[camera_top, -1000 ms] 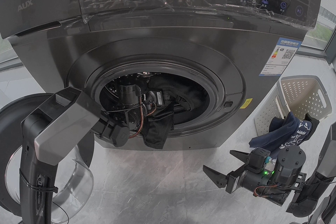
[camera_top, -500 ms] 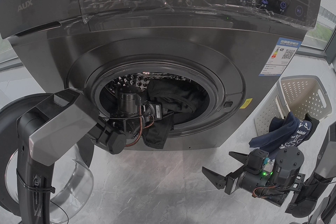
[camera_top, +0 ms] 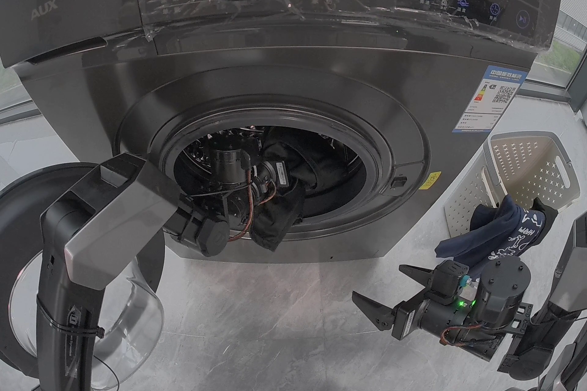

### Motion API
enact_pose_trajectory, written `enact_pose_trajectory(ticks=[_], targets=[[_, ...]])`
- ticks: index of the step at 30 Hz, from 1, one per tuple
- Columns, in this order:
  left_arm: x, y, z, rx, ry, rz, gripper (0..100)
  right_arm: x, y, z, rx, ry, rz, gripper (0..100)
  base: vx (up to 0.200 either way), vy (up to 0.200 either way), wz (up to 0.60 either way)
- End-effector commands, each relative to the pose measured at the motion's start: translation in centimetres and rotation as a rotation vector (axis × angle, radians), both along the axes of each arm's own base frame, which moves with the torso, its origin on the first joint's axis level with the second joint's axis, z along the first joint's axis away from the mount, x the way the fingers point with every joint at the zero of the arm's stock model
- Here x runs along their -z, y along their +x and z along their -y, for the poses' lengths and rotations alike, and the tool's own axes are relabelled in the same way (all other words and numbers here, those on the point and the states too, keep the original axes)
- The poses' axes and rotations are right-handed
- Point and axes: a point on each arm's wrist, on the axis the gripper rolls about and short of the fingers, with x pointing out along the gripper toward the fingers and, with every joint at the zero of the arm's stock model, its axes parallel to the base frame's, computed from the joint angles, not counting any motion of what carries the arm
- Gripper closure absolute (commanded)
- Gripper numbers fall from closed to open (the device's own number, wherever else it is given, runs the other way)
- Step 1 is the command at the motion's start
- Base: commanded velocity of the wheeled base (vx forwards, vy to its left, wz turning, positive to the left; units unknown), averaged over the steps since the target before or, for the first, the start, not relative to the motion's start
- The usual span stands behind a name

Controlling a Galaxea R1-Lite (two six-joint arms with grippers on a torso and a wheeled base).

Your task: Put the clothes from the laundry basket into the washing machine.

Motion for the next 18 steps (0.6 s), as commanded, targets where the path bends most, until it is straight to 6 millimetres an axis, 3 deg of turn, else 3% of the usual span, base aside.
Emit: enact_pose_trajectory(ticks=[1, 6, 13, 14, 18], targets=[[-1.5, 1.6, 0.4, -0.033, -0.078, 0.102, 100, 0.0, 0.0, 0.0, 0.000, 0.001, 0.001, 0, 0.000, 0.000, 0.00], [-2.8, 2.7, 0.4, -0.081, -0.123, 0.178, 100, 0.0, 0.0, 0.0, 0.000, 0.003, 0.002, 0, 0.000, 0.000, 0.00], [-3.0, 2.7, 0.3, -0.084, -0.132, 0.195, 100, 0.0, 0.0, -0.1, -0.002, 0.001, 0.001, 0, 0.000, 0.000, 0.00], [-2.9, 2.6, 0.3, -0.084, -0.130, 0.194, 0, 0.0, 0.1, -0.1, 0.000, 0.001, 0.001, 0, 0.000, 0.000, 0.00], [-2.1, 2.2, 0.2, -0.082, -0.108, 0.153, 0, 0.0, 0.1, -0.1, 0.000, 0.001, 0.001, 0, 0.000, 0.000, 0.00]])
